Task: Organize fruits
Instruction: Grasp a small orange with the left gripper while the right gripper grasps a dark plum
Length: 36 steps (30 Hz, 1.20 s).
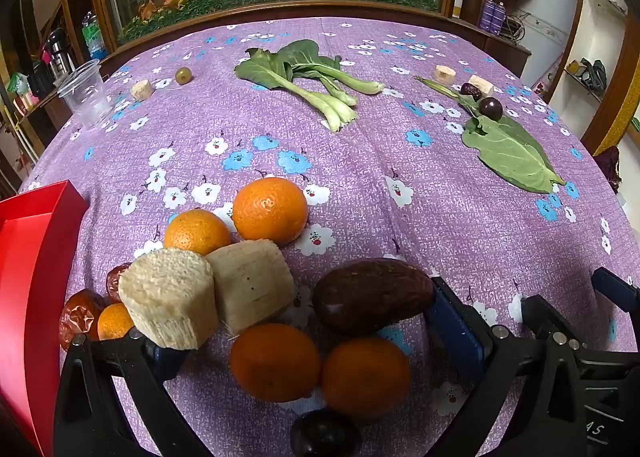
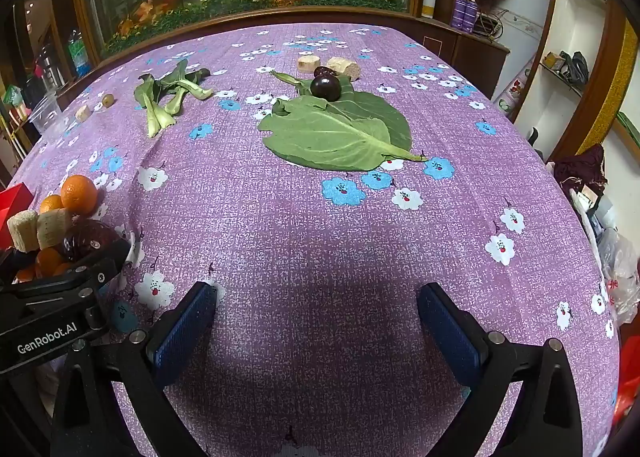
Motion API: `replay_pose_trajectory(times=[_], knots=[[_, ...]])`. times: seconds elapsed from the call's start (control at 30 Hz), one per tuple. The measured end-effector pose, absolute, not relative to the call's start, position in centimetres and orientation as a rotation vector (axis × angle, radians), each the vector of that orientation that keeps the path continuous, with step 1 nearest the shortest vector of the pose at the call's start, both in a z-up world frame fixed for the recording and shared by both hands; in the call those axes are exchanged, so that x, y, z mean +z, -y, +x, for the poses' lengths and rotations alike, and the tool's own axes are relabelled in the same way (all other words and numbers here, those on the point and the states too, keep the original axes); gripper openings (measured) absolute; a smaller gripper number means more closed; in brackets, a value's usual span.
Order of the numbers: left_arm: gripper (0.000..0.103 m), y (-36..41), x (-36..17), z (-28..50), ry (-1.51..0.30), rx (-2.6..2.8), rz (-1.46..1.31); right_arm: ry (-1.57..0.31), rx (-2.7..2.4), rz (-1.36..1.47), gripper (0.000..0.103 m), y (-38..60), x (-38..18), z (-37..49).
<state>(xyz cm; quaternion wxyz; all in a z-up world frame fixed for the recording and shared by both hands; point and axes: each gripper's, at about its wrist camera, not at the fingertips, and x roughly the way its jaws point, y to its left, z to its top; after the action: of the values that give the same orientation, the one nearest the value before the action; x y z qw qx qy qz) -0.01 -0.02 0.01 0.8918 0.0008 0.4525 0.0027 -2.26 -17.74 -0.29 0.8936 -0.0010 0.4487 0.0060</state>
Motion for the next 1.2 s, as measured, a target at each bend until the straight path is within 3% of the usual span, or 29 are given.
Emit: replay_pose_trajectory(times=[0.7,0.77,0.97,1.2], knots=[[0.103,-0.8,0.2,-1.3,-1.023,0.025,-0.017,-0.963,0.025,-0.003,0.102,17.5,0.1,-2.2],[0.099,-1.3,0.7,-2.3,-1.028,-0.014,-0.063,-0.967,0.027,-0.007,0.103,17.3,-0.2,-1.9],[0.096,-2.9,5.0,-6.8,-0.882,-0.063,-0.128,-0.938,0.033,0.022,0.101,17.9,0.2,-2.6],[0.097,-4.8,10.5,-13.7,-0.673,-0.126,-0.139,-0.724,0.097,0.034,0.101,15.9,5.5,-7.8]])
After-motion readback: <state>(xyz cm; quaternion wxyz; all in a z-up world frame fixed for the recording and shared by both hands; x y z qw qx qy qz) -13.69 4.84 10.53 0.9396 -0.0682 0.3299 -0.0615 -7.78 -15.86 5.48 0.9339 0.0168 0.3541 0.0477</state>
